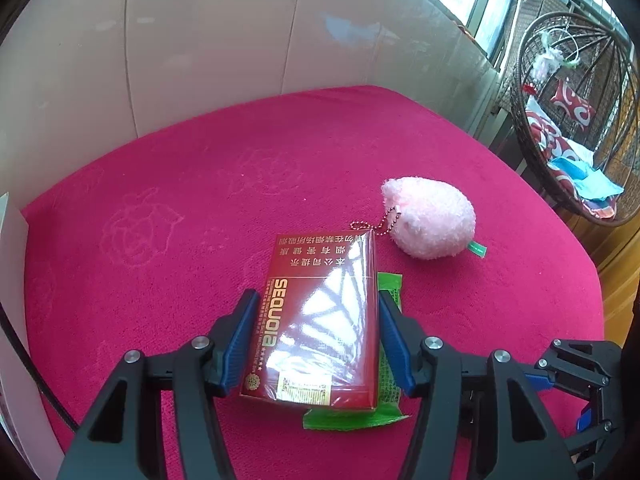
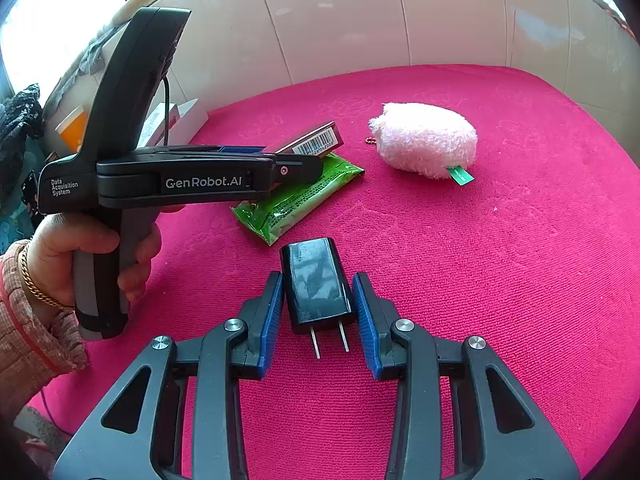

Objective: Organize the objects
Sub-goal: 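Grasp red Sequoia pack with left gripper while right gripper grasps black charger, then lift red pack in left gripper while right gripper holds black charger, then carry red pack in left gripper and black charger in right gripper over tray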

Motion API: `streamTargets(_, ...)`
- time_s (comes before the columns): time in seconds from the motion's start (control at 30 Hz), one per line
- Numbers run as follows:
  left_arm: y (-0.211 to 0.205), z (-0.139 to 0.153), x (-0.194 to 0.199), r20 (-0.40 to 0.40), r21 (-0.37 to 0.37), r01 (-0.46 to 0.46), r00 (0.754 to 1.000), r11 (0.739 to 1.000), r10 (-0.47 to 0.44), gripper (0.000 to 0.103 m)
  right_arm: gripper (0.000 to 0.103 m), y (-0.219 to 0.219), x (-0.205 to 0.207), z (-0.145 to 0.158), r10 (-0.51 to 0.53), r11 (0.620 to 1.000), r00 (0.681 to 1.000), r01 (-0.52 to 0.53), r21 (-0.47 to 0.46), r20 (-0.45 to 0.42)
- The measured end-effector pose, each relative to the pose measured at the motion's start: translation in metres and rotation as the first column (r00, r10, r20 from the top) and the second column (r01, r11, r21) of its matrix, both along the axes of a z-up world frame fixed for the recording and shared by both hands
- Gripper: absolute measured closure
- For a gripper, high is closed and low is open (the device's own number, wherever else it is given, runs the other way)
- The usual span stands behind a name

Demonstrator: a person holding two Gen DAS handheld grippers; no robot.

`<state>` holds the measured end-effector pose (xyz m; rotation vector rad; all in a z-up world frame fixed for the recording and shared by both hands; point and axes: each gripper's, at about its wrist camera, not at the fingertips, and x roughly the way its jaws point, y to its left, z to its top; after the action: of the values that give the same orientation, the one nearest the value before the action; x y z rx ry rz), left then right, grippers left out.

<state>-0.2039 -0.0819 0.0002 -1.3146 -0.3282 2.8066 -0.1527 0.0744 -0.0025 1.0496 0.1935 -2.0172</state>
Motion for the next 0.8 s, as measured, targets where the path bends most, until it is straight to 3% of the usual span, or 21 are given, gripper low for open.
streamTargets(0.23,0.010,0.004,0.008,-0.018,-0.035,-0.050,0.999,0.998,0.049,0.049,0.068,0.000,-0.006,-0.001,0.000,1.000,1.000,0.000,0.006,-0.007)
streamTargets(0.43,0.022,0.029,0.059,-0.150,-0.089,-0.070,0.987,0.994,0.056,0.049,0.068,-0.004,-0.004,-0.001,-0.005,1.000,1.000,0.005,0.017,-0.019)
streamTargets(0.67,0.012,0.048,0.113,-0.251,-0.024,-0.107,0.963,0.994,0.097,0.049,0.069,-0.012,-0.004,-0.003,-0.009,0.999,0.999,0.011,0.048,-0.047)
streamTargets(0.8,0.007,0.056,0.133,-0.322,-0.063,-0.149,0.939,0.987,0.122,0.049,0.069,-0.016,0.004,0.000,-0.009,0.997,0.997,0.015,0.080,-0.077)
